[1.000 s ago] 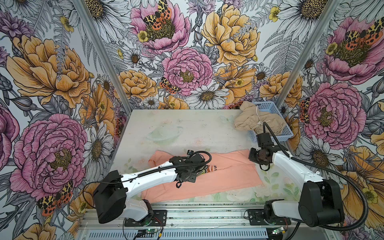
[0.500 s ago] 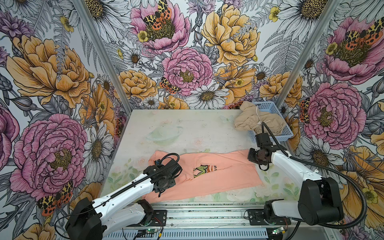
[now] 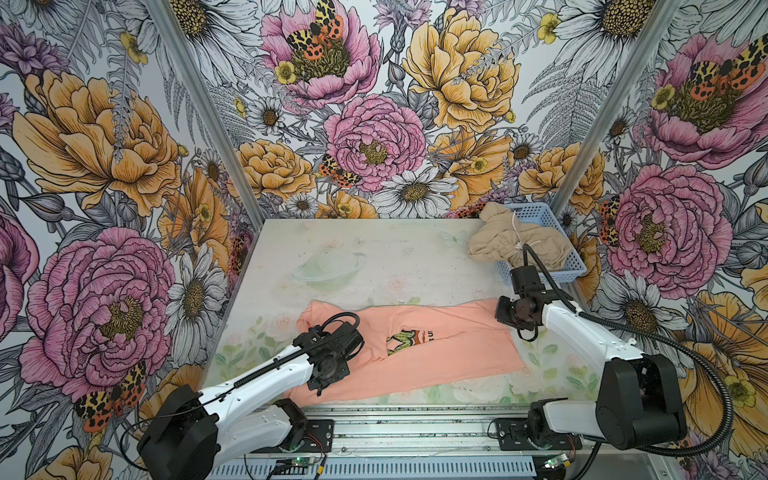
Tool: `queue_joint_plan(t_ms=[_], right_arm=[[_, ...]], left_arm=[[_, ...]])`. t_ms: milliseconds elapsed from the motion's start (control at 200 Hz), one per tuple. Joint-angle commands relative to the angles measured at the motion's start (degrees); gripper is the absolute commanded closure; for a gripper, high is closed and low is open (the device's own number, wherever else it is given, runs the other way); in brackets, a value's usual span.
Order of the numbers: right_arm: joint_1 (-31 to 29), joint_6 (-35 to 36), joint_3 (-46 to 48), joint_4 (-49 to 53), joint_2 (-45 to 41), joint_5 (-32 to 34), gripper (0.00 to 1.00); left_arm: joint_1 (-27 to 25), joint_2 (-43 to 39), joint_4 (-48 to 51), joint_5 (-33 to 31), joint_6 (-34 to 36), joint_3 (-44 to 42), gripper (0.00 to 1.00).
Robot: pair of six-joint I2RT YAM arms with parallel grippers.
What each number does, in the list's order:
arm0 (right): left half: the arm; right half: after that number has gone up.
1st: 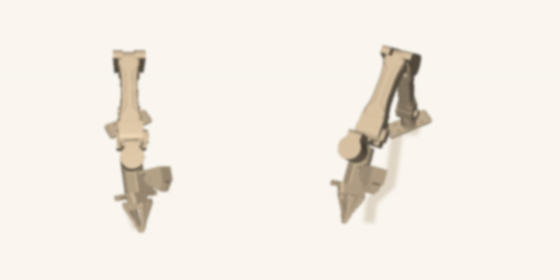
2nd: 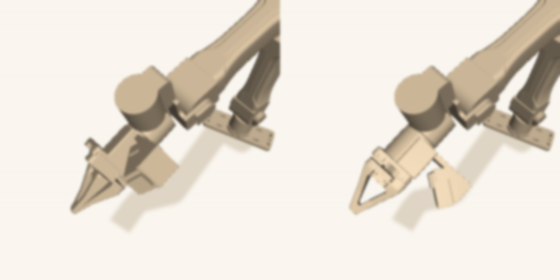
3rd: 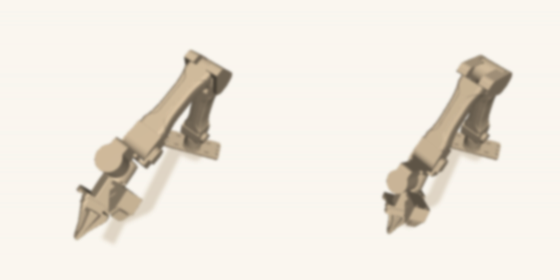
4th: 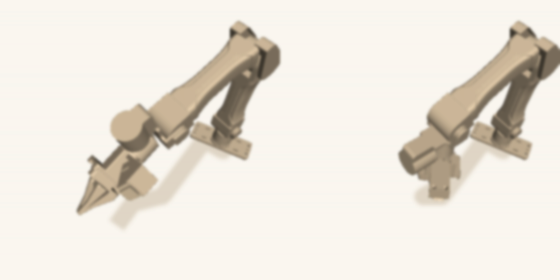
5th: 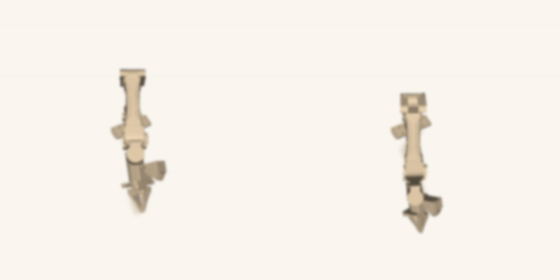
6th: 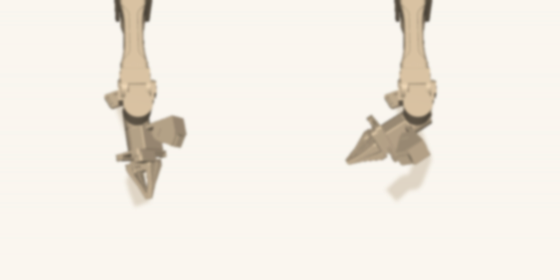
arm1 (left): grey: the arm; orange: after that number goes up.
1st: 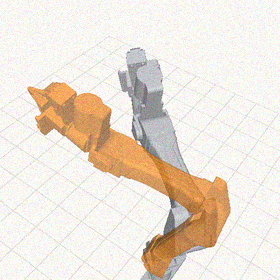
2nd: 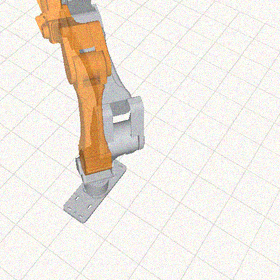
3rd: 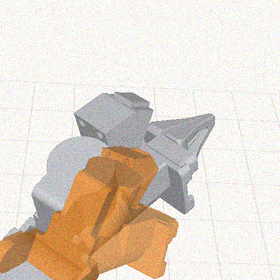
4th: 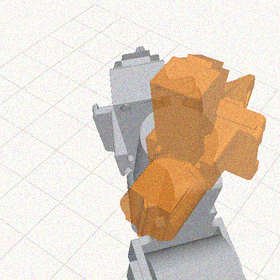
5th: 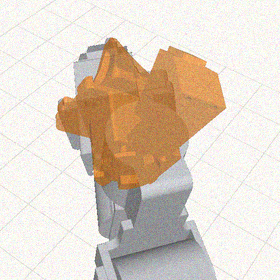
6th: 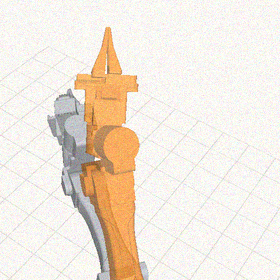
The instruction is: Fold and stack the mixed laundry pile
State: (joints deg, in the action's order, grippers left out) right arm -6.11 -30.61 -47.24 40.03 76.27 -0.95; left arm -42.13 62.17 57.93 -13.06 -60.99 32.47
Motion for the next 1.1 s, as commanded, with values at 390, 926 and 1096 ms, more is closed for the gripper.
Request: queue_joint_plan(t_ms=[390, 926, 1096], right_arm=[[-0.6, -0.3, -0.2, -1.2, 0.0, 0.2, 0.70], [-0.6, -0.4, 0.1, -1.1, -0.8, 0.5, 0.70], [-0.6, -0.4, 0.0, -1.1, -0.1, 0.5, 0.70]], left_arm=[[-0.7, 1.5, -4.0, 0.5, 2.0, -1.8, 0.82], [-1.3, -4.0, 2.9, -2.5, -0.9, 1.1, 1.00], [-1.4, -5.7, 5.2, -3.6, -3.0, 1.9, 1.00]])
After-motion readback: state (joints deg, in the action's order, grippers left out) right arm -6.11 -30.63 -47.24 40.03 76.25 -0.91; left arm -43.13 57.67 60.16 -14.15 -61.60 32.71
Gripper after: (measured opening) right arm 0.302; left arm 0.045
